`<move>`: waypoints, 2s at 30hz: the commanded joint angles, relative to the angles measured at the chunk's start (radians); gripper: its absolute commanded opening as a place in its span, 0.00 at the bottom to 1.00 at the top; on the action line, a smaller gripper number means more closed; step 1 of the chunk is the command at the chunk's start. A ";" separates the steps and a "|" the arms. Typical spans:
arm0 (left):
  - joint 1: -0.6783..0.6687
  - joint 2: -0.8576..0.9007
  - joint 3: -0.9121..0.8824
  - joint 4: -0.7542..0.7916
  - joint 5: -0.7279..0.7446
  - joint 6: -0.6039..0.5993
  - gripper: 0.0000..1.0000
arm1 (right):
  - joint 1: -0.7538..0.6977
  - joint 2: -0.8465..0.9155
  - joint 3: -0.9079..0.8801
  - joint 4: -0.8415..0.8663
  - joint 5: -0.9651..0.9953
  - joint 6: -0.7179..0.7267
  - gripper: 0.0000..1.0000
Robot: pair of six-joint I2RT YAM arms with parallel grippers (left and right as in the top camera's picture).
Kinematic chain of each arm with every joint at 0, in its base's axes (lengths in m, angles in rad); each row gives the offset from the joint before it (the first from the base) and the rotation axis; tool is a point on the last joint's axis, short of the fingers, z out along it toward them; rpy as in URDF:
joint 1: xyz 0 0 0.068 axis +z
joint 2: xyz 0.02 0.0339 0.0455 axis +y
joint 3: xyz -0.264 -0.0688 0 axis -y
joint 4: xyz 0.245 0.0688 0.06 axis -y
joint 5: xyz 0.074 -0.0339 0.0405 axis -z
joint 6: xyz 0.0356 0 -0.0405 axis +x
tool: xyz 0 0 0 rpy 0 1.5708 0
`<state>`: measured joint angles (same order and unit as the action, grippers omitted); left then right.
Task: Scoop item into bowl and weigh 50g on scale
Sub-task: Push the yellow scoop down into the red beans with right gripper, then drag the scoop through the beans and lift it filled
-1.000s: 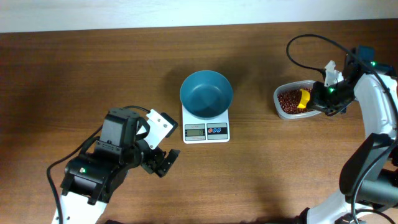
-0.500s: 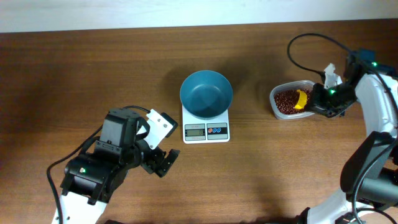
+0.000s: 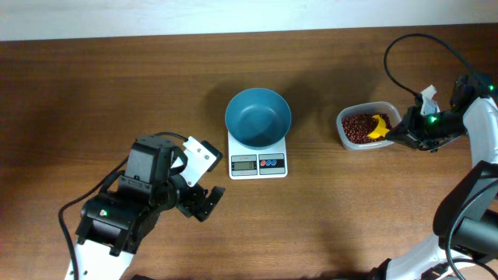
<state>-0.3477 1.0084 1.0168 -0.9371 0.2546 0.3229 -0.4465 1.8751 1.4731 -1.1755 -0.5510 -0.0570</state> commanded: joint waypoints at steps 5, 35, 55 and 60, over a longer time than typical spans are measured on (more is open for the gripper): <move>-0.003 0.000 0.002 0.003 0.014 0.019 0.99 | -0.005 0.011 -0.013 -0.041 -0.086 -0.068 0.04; -0.003 0.000 0.002 0.003 0.014 0.019 0.99 | -0.171 0.011 -0.013 -0.187 -0.356 -0.353 0.04; -0.003 0.000 0.002 0.003 0.014 0.019 0.99 | -0.178 0.011 -0.013 -0.401 -0.433 -0.594 0.04; -0.003 0.000 0.002 0.003 0.014 0.019 0.99 | -0.211 0.011 -0.013 -0.398 -0.441 -0.594 0.04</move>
<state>-0.3477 1.0084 1.0168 -0.9371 0.2546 0.3229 -0.6224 1.8809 1.4666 -1.5742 -0.9459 -0.6285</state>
